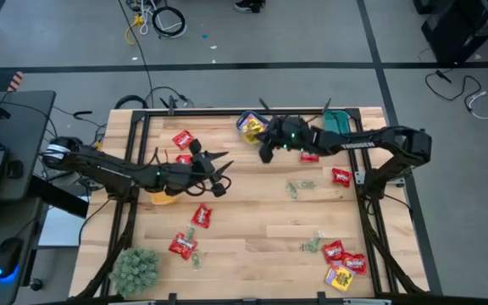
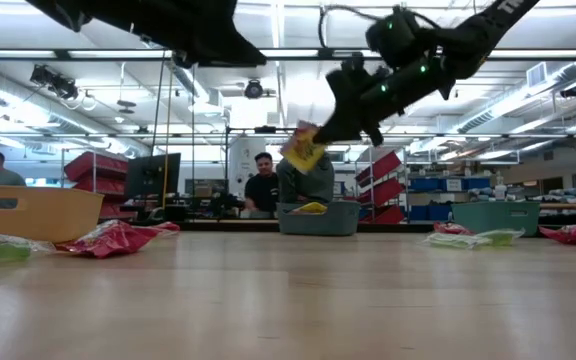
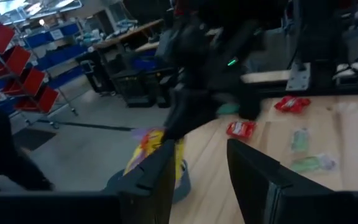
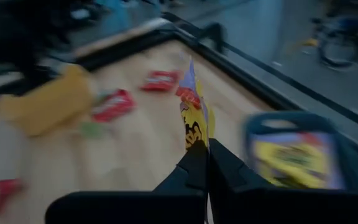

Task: Sort candy
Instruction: Put the yellow candy into the blue bin

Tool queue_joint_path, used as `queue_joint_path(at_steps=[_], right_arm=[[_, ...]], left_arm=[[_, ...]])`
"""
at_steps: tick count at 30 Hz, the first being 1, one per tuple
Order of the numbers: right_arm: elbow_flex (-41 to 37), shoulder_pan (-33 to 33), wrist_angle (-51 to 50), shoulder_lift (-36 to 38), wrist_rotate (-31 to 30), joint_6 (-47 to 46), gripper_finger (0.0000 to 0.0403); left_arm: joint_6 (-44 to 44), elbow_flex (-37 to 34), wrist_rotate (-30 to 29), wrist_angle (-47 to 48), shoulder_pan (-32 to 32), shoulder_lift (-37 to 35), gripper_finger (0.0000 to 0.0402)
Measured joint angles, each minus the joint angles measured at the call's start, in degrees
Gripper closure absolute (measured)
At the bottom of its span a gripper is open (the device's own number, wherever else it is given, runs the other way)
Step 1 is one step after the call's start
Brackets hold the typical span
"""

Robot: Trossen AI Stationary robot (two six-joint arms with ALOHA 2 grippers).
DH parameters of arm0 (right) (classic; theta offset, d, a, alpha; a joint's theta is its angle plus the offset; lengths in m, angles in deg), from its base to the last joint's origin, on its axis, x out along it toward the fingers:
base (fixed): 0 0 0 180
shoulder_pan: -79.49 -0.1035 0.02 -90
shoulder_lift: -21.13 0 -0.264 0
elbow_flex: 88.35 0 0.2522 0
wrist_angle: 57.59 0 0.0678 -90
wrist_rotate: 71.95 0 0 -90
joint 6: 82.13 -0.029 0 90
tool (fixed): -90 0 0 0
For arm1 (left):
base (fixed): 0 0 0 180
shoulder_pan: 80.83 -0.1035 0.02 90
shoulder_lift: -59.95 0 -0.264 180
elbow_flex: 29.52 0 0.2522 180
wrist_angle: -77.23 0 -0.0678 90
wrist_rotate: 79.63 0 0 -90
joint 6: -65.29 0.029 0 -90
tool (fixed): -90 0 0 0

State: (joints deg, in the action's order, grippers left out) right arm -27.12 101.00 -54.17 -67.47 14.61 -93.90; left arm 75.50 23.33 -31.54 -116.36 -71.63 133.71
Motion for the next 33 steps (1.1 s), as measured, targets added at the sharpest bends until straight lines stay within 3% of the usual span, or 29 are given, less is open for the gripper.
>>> queue_joint_path(at_steps=[5, 14, 26, 33], right_arm=[[0.00, 7.25, -4.11, -0.21, 3.37, 1.04, 0.0403], [1.24, 15.37, -6.94, -5.63, 15.08, -0.04, 0.0403], [9.67, 15.94, -16.74, -15.31, 13.98, 0.48, 0.0393], [13.22, 15.75, -24.11, -13.12, 9.40, 2.39, 0.0301]], left_arm=[[-0.04, 0.00, 1.26, 0.94, 0.31, -0.14, 0.0281], [-2.01, 0.00, 5.51, 5.09, 0.30, -0.12, 0.0393], [-5.86, -3.54, 6.27, 4.94, 0.19, -0.12, 0.0399], [-8.60, -5.05, 7.39, 4.43, 0.32, -0.12, 0.0399]])
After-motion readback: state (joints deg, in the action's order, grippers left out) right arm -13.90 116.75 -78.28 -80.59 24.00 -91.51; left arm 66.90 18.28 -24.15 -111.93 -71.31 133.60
